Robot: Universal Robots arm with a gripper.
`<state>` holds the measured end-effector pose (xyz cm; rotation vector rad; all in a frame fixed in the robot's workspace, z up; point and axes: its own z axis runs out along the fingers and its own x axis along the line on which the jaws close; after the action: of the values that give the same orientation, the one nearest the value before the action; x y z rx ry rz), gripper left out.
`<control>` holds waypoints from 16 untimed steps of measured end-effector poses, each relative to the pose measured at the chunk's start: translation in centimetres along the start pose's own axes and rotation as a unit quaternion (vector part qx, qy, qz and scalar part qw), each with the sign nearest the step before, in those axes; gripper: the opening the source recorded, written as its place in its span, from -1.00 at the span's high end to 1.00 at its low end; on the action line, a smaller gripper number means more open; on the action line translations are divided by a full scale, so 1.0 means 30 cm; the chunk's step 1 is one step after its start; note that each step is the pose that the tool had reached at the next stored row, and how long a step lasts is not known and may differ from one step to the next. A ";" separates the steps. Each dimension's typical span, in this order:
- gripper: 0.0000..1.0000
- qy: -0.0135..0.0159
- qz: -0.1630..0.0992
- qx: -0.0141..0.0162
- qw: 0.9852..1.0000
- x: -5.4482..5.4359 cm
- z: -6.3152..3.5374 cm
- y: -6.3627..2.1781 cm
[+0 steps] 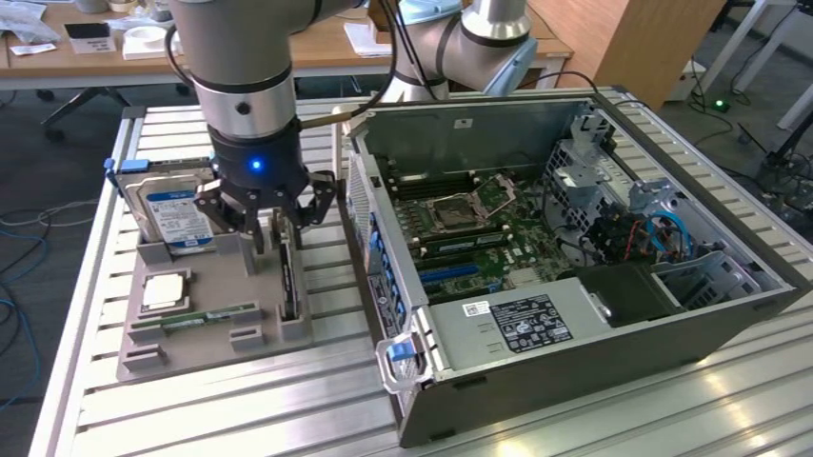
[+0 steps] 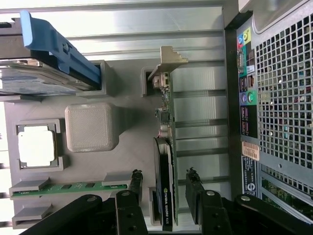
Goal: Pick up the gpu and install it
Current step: 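Pick up the gpu and move the gpu toward the slot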
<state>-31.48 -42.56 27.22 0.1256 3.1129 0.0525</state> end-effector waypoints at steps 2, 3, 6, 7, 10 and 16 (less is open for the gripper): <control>0.03 0.000 0.000 0.000 1.000 -0.002 0.000 0.000; 0.03 0.000 0.000 0.000 1.000 -0.002 0.002 0.000; 0.03 0.000 0.000 0.000 1.000 -0.002 0.017 0.000; 0.03 0.000 0.000 0.000 1.000 -0.003 0.023 -0.001; 0.03 0.000 0.000 0.000 1.000 -0.005 0.035 -0.001; 0.03 0.000 0.000 0.000 1.000 -0.005 0.070 -0.002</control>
<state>-31.28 -42.56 25.13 0.1257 3.1132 0.0520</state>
